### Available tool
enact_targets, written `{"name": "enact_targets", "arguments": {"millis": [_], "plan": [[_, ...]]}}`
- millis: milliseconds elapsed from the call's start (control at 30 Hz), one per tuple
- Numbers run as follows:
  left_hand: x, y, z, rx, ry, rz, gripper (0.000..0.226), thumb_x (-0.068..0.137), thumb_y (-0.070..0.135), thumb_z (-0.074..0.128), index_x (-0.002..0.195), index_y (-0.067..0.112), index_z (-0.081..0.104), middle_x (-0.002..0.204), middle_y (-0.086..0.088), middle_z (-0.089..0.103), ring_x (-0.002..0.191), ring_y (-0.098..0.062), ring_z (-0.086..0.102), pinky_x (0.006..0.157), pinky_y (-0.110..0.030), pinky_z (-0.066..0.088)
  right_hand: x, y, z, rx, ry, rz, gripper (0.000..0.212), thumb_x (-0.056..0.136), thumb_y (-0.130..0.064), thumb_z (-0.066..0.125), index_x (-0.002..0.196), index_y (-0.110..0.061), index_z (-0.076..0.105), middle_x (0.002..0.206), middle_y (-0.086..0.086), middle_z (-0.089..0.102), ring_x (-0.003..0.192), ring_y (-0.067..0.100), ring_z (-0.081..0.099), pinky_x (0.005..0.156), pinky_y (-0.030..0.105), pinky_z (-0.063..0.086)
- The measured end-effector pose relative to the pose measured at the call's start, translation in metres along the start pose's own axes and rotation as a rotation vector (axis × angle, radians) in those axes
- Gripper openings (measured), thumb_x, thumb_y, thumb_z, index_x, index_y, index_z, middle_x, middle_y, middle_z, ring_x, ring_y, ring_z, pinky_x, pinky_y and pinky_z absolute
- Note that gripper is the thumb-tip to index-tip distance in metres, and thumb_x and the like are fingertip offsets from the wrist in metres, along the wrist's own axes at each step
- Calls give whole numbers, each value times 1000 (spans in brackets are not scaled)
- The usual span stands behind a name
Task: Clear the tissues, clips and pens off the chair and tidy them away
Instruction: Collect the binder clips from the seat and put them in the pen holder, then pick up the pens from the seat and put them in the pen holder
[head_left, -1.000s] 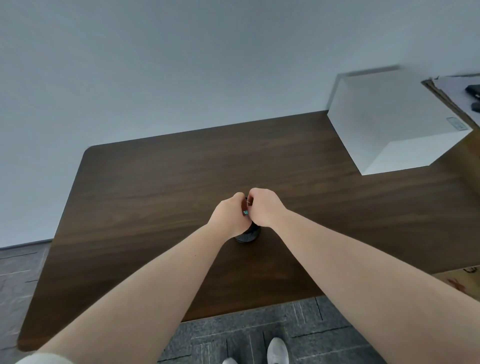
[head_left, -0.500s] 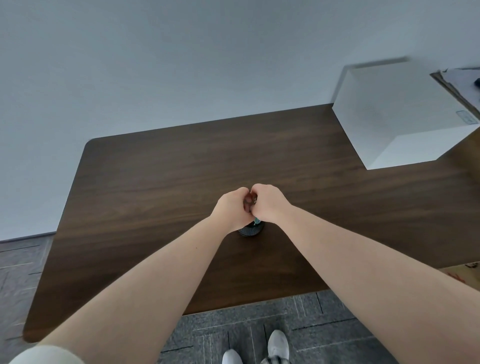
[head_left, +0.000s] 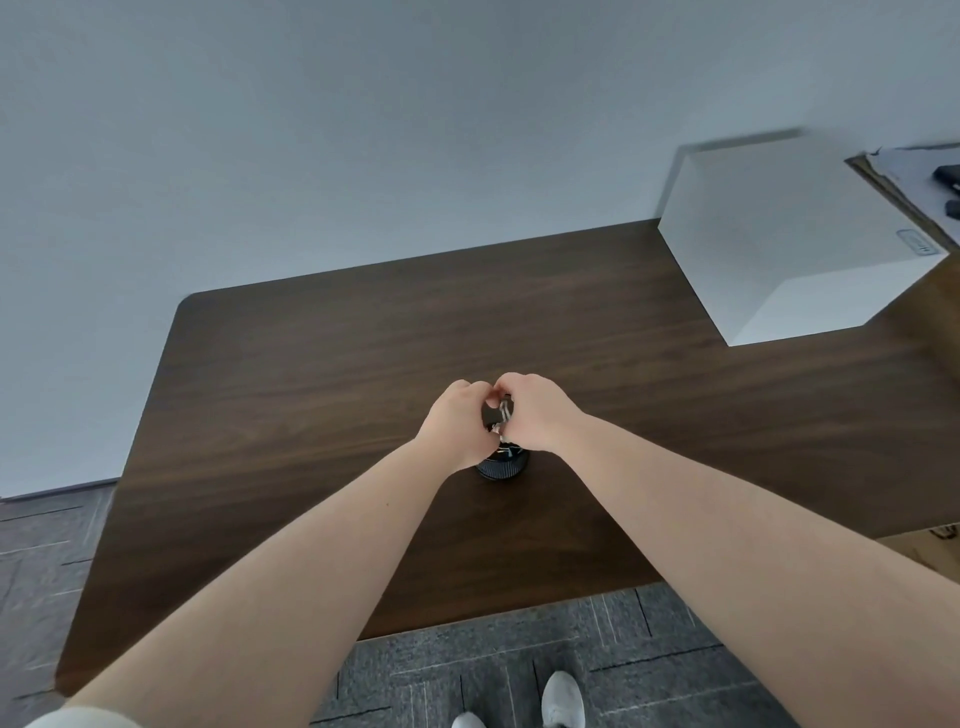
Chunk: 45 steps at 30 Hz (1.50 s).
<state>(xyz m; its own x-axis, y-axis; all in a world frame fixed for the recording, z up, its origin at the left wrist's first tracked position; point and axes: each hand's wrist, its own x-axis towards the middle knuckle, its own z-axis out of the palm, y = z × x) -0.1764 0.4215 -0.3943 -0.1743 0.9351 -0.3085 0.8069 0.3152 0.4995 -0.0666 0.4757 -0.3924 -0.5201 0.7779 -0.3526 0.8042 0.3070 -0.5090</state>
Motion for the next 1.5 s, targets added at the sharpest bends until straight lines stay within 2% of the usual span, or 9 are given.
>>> {"name": "enact_targets", "arguments": {"millis": [100,267,367,533,733,900,1167,1333,1500], "plan": [[-4,1,-4,20,-5,15,42,80,16,65,120,13,55,119,-6,54,112,-23,51,90,-30,42,-3,1,-4,-26,19,-20,37,82,-13,66,117,-17,56,122,8,56,111,29,55,90,39,49],[-10,5,-13,85,-2,20,50,80,28,66,128,19,51,127,-3,51,121,-22,48,96,-37,45,-11,6,-12,-84,84,-54,39,88,-17,61,127,-19,51,126,8,51,106,28,57,77,34,46],[-13,11,-19,152,-34,29,54,81,34,65,131,26,47,132,-1,47,126,-23,44,96,-39,45,-18,13,-16,-115,80,-42,46,89,-25,61,132,-21,46,130,9,46,109,29,56,88,43,53],[-14,27,-21,322,-104,89,70,84,44,62,144,31,29,154,1,25,142,-26,22,109,-48,36,-48,38,-24,-164,90,46,60,91,-27,58,144,-27,30,149,9,31,130,31,43,98,48,47],[-31,79,5,479,-215,333,73,89,46,56,149,33,17,161,-2,11,148,-28,8,113,-50,27,-122,75,-19,-167,170,296,70,93,-32,56,149,-36,15,161,4,11,146,31,21,110,50,36],[-61,126,49,567,-291,594,73,89,47,55,150,33,16,161,-2,8,149,-26,6,116,-50,22,-203,111,-6,-93,222,511,74,94,-34,54,150,-39,6,162,3,7,148,29,13,114,51,31],[-132,225,161,775,-471,947,77,89,50,53,150,33,10,162,-4,3,149,-27,2,118,-51,19,-370,192,39,45,371,844,77,94,-32,53,150,-38,0,162,3,6,147,29,14,113,54,28],[-193,296,249,852,-560,1155,75,90,48,53,150,32,11,162,-3,4,149,-27,3,117,-51,20,-484,245,84,196,398,1093,74,94,-30,51,150,-36,3,159,4,13,145,29,19,110,51,33],[-249,346,343,976,-639,1324,75,89,49,52,150,30,12,161,-4,7,148,-28,6,117,-51,22,-579,289,140,397,398,1318,66,93,-28,49,148,-30,13,144,8,35,134,32,35,102,50,40]]}}
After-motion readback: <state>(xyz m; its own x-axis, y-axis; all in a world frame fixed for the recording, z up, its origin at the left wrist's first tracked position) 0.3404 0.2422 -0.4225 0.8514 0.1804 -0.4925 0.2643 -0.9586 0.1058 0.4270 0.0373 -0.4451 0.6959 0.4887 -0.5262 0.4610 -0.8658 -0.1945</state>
